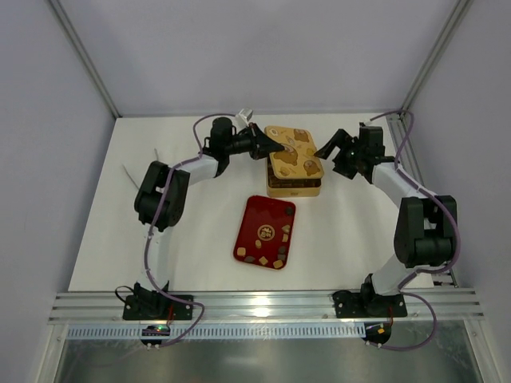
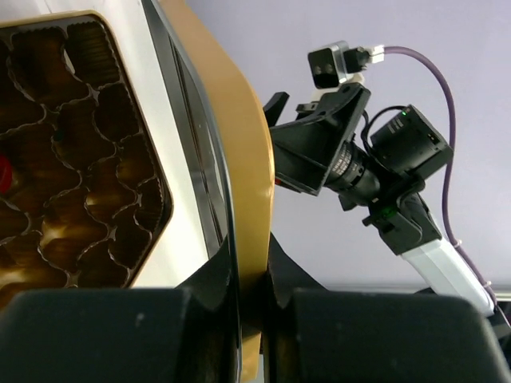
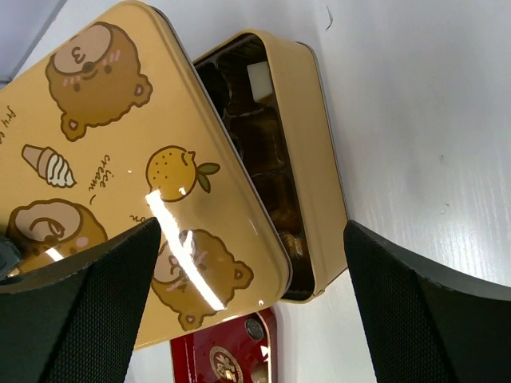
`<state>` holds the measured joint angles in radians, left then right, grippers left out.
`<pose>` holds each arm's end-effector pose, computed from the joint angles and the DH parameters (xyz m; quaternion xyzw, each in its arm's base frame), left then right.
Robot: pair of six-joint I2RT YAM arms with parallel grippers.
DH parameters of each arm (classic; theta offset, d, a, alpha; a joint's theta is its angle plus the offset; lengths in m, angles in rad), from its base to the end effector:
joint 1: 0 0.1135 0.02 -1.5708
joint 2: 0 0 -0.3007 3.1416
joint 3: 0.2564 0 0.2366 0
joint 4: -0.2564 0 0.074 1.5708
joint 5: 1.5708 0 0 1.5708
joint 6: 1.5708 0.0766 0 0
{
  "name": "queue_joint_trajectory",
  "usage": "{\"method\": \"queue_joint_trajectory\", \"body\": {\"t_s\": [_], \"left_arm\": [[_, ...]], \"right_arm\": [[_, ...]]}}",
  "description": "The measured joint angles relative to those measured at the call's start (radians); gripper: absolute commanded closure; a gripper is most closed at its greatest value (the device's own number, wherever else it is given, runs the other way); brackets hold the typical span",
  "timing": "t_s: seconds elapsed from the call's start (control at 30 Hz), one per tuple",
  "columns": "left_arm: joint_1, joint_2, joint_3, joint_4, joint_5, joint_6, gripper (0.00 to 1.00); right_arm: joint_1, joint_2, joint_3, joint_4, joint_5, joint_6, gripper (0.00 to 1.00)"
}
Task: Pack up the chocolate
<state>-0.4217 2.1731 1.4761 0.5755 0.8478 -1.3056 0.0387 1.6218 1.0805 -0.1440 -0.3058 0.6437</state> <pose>0.4583 -0.2686 0.2453 -0.0454 0.7335 -0.6594 0.1584 0.3751 0.0376 0.2542 0.2038 0.8719 0.2714 0.3530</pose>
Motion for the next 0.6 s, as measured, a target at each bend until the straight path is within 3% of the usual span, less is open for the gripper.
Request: {"method": "queue_joint_trajectory", "body": {"t_s": [0.6], "left_arm": [[0.032,0.123,0.044,0.103,0.149,-0.102,0.98]], "right_arm": [[0.053,0.093,0.018,0.033,0.025,0.0,0.07]]}}
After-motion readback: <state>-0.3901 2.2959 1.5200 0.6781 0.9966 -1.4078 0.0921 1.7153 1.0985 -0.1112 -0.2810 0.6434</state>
